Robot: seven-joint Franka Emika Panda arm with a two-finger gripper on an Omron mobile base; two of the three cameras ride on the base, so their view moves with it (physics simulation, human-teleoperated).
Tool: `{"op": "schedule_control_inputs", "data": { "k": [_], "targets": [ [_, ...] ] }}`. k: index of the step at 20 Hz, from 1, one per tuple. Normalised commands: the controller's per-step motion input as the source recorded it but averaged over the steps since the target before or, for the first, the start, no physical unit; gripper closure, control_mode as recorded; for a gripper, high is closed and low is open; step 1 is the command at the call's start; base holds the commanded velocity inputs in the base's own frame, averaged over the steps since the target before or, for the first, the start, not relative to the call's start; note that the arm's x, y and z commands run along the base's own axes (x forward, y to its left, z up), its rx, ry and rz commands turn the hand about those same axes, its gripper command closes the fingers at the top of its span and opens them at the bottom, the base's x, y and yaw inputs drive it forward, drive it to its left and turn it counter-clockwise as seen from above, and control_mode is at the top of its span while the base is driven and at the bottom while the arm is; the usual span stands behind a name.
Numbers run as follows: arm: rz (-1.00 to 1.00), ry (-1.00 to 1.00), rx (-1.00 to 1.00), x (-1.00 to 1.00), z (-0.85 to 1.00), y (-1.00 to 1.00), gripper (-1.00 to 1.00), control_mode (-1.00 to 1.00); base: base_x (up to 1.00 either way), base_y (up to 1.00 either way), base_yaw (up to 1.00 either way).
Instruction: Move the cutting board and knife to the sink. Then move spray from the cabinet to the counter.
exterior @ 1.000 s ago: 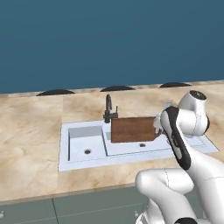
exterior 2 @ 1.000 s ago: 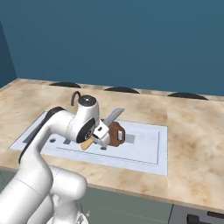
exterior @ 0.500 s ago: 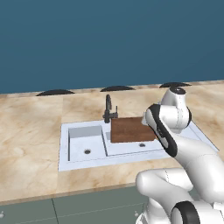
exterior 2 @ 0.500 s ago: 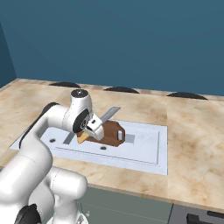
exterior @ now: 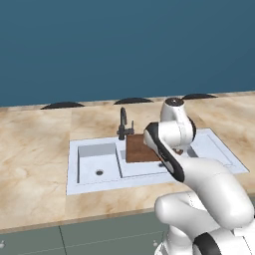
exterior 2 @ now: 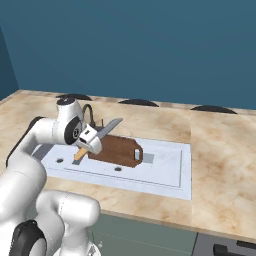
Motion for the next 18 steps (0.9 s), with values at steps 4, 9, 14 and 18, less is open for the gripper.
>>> {"op": "schedule_control_inputs", "data": {
  "k": [4,9,14,18],
  "targets": [
    [0.11,0.00,-0.05,0.00,0.00,0.47,1.00,-1.00,0.00,0.00,0.00],
    [-0.12,0.00,-0.01,0.00,-0.14,0.02,1.00,-1.00,0.00,0.00,0.00],
    [-0.35,0.00,0.03,0.01,-0.11,0.01,1.00,-1.00,0.00,0.00,0.00],
    [-0.23,0.00,0.08,0.14,-0.02,0.09,1.00,-1.00,0.00,0.00,0.00]
  ]
}}
